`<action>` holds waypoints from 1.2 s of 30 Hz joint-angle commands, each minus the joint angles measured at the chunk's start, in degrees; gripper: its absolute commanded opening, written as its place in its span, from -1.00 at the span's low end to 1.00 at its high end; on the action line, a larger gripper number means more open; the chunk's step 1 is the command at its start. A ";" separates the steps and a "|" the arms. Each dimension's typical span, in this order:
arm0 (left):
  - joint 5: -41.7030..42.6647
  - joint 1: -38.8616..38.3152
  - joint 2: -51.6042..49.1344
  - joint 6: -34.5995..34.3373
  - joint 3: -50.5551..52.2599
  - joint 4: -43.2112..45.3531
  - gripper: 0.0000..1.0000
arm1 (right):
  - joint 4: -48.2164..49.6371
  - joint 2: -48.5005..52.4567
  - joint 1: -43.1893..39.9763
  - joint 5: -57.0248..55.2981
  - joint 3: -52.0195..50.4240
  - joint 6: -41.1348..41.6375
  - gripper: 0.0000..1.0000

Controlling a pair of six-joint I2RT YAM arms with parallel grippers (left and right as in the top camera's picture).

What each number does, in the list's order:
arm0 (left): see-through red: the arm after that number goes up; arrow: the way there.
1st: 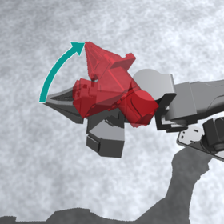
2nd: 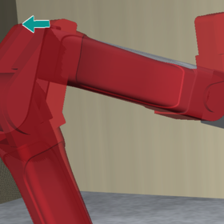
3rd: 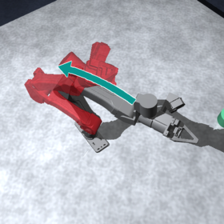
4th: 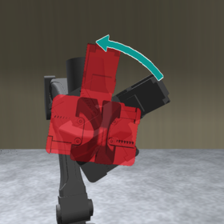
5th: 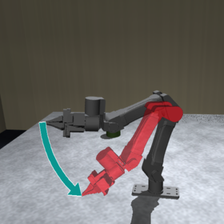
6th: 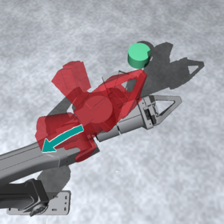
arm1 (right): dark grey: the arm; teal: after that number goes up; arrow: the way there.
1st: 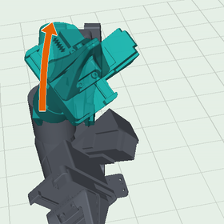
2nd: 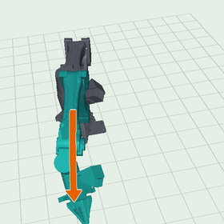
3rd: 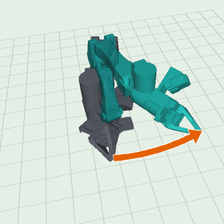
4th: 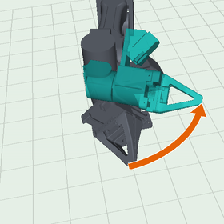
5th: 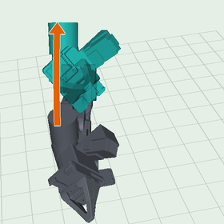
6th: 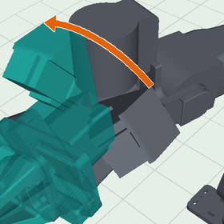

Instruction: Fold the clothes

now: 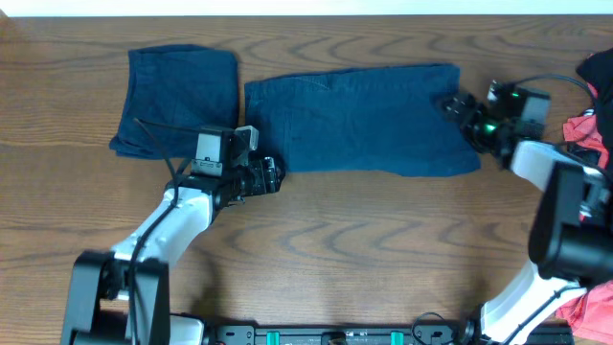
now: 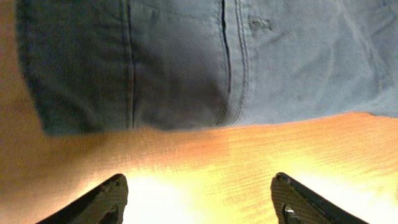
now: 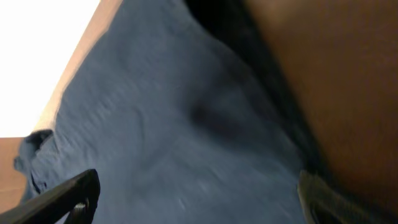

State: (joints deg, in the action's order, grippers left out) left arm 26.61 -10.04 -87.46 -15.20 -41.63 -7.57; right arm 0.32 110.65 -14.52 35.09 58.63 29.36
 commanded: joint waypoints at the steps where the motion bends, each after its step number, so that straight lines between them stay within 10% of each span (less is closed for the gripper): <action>1: -0.13 0.00 5.03 0.37 -2.56 -1.90 0.56 | -9.35 -6.25 -3.37 1.97 -0.22 -10.75 0.99; 10: -1.88 -0.02 8.48 0.35 -2.54 -6.80 0.61 | -37.03 -11.41 -2.51 -9.42 -0.31 -13.60 0.96; 12: -3.15 0.00 8.48 0.37 -2.54 -7.43 0.61 | -36.81 -10.86 -1.22 -9.25 -0.31 -13.16 0.80; 13: -3.58 0.00 8.48 0.37 -2.54 -7.65 0.61 | -36.20 -10.43 -0.33 -9.20 -0.31 -12.09 0.31; 15: -4.28 0.00 8.48 0.35 -2.54 -7.82 0.61 | -34.75 -9.55 0.92 -9.25 -0.31 -10.62 -0.07; 20: -4.74 0.00 8.48 -0.04 -2.54 -8.28 0.61 | -31.93 -6.97 3.19 -11.10 -0.31 -6.27 0.06; 29: -4.85 -0.02 8.48 -0.31 -2.54 -9.05 0.61 | -29.44 -5.33 2.95 -13.73 0.07 -7.17 -0.98; 36: -4.85 -0.02 7.26 -0.90 -2.54 -8.68 0.61 | -37.07 -10.56 -0.31 -18.25 2.40 -10.99 -0.98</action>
State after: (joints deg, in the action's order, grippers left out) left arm 22.26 -10.04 -79.09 -15.22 -43.07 -16.40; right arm -34.70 103.83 -13.08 21.21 58.89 20.36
